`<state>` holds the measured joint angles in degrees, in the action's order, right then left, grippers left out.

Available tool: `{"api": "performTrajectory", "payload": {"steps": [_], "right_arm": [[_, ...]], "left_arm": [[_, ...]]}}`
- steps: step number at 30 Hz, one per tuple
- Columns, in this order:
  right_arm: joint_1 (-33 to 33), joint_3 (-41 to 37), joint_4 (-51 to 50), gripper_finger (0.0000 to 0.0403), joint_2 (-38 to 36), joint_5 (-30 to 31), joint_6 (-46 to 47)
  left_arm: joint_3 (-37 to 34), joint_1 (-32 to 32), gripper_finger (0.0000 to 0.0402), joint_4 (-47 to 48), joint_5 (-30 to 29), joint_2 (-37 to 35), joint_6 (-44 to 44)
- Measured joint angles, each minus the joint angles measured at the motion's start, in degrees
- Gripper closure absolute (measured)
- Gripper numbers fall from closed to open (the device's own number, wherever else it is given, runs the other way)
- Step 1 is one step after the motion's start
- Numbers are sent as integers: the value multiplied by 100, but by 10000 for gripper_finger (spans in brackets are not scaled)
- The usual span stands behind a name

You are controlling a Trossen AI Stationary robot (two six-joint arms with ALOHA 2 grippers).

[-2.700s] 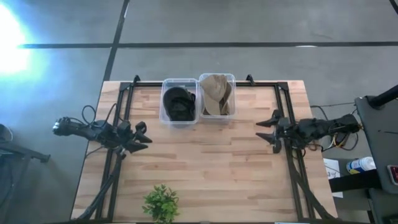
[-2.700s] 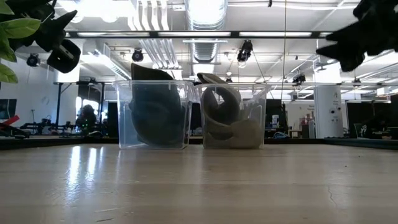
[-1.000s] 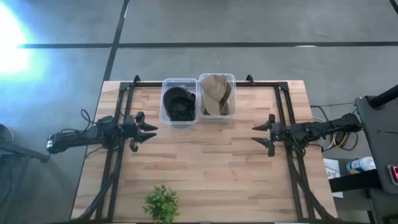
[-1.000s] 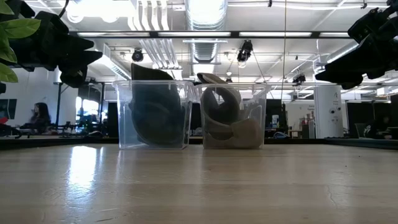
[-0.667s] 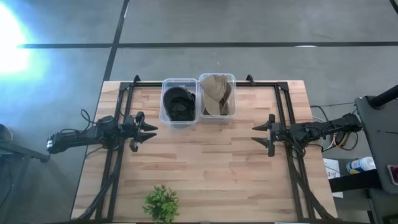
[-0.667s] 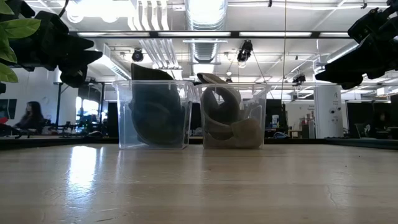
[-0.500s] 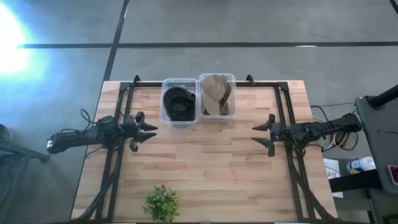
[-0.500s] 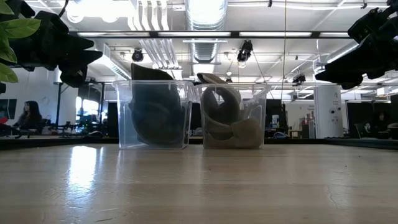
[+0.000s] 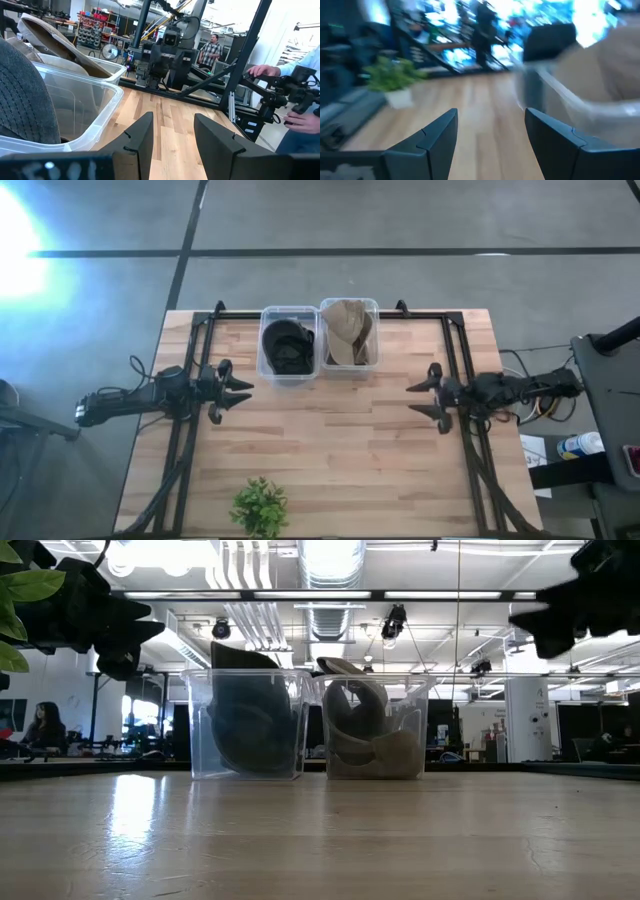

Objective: Pick & Place hat
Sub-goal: Return to Home Position

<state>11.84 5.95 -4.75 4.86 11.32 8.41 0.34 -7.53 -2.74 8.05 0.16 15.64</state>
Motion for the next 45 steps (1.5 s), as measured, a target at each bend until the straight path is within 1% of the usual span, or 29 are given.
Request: {"api": "performTrajectory", "payload": {"steps": [3, 5, 8, 11, 15, 18, 21, 30, 45], "right_arm": [[-255, -32, 238, 177, -160, -837, -513], [-391, -58, 232, 177, -275, -1134, -738], [-532, -231, 237, 177, -442, -1160, -820], [-622, -540, 492, 177, -484, -1164, -553], [-667, -544, 556, 177, -390, -1299, -663], [-690, -544, 556, 177, -474, -1295, -977], [-745, -544, 546, 177, -487, -1286, -1061], [-766, -544, 554, 177, -412, -1281, -782], [-763, -544, 555, 177, -362, -1275, -801]], "left_arm": [[0, 0, 266, 0, 0, -1, 0], [0, 0, 266, 2, -2, 1, 0], [0, 0, 266, 2, 0, 0, 0], [0, 1, 266, 4, 0, 0, 0], [0, 0, 266, 28, -19, 12, 4], [0, 2, 266, 31, -20, 46, 4], [0, 2, 266, 39, -22, 77, 4], [0, 2, 266, 46, -22, 84, 2], [0, 2, 266, 59, -22, 84, 0]]}}
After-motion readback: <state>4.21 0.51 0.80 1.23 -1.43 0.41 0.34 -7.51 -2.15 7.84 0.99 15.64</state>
